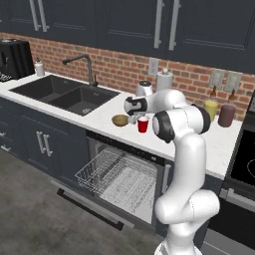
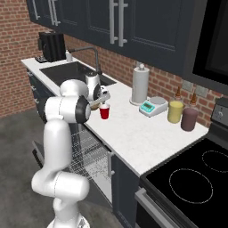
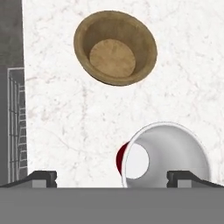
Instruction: Pick up the cup and bowl from the counter, place them in the dishwasher, and close the dishwasher door.
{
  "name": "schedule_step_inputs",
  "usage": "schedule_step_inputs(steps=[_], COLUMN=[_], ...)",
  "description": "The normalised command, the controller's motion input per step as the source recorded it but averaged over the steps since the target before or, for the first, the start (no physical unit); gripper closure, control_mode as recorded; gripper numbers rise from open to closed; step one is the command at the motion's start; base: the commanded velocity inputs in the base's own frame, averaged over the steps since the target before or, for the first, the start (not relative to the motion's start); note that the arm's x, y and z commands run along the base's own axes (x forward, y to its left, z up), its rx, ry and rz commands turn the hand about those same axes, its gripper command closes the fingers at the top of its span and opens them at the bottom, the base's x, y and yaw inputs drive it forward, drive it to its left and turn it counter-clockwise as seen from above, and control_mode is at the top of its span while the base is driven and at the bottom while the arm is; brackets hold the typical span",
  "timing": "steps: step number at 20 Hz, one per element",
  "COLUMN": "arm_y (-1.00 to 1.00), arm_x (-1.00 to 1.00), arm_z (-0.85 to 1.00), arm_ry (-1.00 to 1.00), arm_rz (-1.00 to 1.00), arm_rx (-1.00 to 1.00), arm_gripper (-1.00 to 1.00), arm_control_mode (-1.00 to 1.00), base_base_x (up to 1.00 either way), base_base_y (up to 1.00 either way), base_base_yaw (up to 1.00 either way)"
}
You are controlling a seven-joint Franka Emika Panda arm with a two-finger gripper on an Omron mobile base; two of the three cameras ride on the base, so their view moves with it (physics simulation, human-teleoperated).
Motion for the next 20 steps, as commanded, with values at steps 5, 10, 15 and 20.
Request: schedule_step_inputs(steps=[5,10,15,20], arm_y=[0.0,0.0,-0.03,0.0], arm_x=[0.0,0.0,0.17,0.08], arm_z=[-0.25,-0.24,-0.08,0.0], arm_ry=[0.04,0.05,0.0,0.0], arm_rz=[0.04,0.03,0.03,0.05], arm_rx=[0.0,0.0,0.0,0.0], arm_gripper=[-1.0,-1.0,-1.0,-1.0], arm_control_mode=[-1.0,-1.0,-1.0,-1.0], base_base_x=[0.0,0.0,0.0,0.0], base_base_y=[0.0,0.0,0.0,0.0], base_base_yaw=[0.0,0.0,0.0,0.0])
